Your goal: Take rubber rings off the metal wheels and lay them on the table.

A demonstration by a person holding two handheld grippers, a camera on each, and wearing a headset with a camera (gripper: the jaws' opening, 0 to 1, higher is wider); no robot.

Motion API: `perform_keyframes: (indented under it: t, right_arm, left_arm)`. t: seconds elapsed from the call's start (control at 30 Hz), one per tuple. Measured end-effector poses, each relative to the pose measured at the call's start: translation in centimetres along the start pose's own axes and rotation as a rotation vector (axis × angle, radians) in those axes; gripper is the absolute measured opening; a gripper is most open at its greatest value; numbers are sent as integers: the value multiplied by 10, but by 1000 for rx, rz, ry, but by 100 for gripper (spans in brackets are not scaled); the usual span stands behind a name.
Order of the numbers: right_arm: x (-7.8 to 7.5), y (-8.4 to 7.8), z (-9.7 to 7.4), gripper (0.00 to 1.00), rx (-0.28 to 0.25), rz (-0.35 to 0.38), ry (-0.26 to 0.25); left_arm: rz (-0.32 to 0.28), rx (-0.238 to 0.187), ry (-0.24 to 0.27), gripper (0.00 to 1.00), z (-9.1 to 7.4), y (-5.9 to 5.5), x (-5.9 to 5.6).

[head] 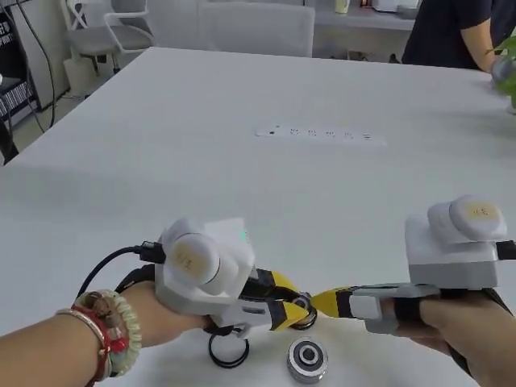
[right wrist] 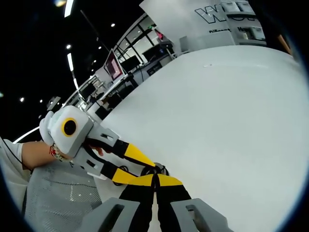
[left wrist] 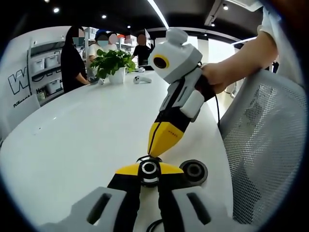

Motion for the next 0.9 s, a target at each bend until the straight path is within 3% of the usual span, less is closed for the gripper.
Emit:
perform_keyframes:
  t: [0.9]
  right_arm:
    - [12, 8, 3, 0, -22, -32, 37]
  left_arm:
    - [-9, -10, 9, 8, 0, 0, 2]
Point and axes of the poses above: the centre of the closed fingertips' face, and the gripper's own axes: z roughly forward along the fingers, x roughly to its left, y roughly out of its top, the point moved 2 cm from there along -z, roughly backward along the fingers, and after that the axes turned 9 degrees about -x, right-handed, at the moved point
